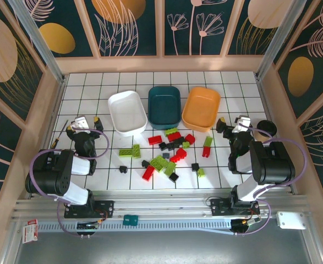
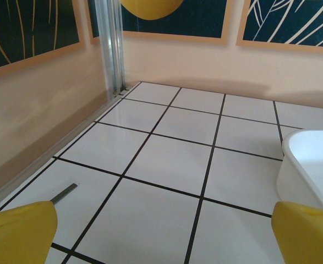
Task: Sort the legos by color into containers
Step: Pick up the lego from the bottom-right of the table.
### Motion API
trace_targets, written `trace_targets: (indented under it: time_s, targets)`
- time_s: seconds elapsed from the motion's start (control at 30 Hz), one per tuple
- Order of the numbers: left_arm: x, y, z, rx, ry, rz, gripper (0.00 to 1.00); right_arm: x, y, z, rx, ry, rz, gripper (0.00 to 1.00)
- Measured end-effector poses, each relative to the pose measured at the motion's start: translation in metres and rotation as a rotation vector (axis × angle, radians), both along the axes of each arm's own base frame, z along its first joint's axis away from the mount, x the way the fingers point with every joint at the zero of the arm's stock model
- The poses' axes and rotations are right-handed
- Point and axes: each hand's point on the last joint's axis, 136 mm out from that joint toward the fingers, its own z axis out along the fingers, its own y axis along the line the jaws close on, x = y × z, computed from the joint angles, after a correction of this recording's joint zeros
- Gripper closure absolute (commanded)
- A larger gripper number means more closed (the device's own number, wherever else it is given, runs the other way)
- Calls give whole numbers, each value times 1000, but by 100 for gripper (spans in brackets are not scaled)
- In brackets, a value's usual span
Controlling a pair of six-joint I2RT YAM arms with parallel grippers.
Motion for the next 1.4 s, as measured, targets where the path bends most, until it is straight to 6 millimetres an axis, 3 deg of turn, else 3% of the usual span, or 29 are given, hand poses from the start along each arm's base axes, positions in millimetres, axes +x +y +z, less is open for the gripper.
trace_targets:
  time_s: [0.33, 0.5, 0.63, 0.73, 0.87, 0.9, 1.0, 1.07, 1.2, 1.4]
  targets:
    - [1, -4, 7, -1, 8, -23, 1, -1, -10, 1, 14, 15, -24, 1]
    - [5, -5, 56, -20, -79, -28, 1, 10, -21, 31, 50, 1, -86, 1]
    - [-9, -2, 95, -110, -196, -9, 1, 20, -32, 59, 90, 14, -187, 1]
    - [-19, 8, 111, -246, -265, 54, 1, 17, -26, 72, 98, 26, -279, 1]
    - [-27, 23, 116, -479, -288, 171, 1, 12, -25, 63, 270, 114, -396, 1]
    - [-31, 26, 118, -541, -297, 202, 1, 12, -29, 59, 317, 141, -408, 8]
    - [-42, 27, 120, -649, -326, 216, 1, 7, -36, 42, 430, 206, -426, 11]
    - [-46, 23, 123, -704, -340, 188, 1, 2, -27, 29, 464, 258, -407, 10]
    - [-42, 3, 123, -784, -304, 80, 4, -14, 21, 11, 434, 405, -300, 10]
    - [-33, -40, 87, -891, -73, -86, 13, -56, 83, -25, 319, 635, -161, 12]
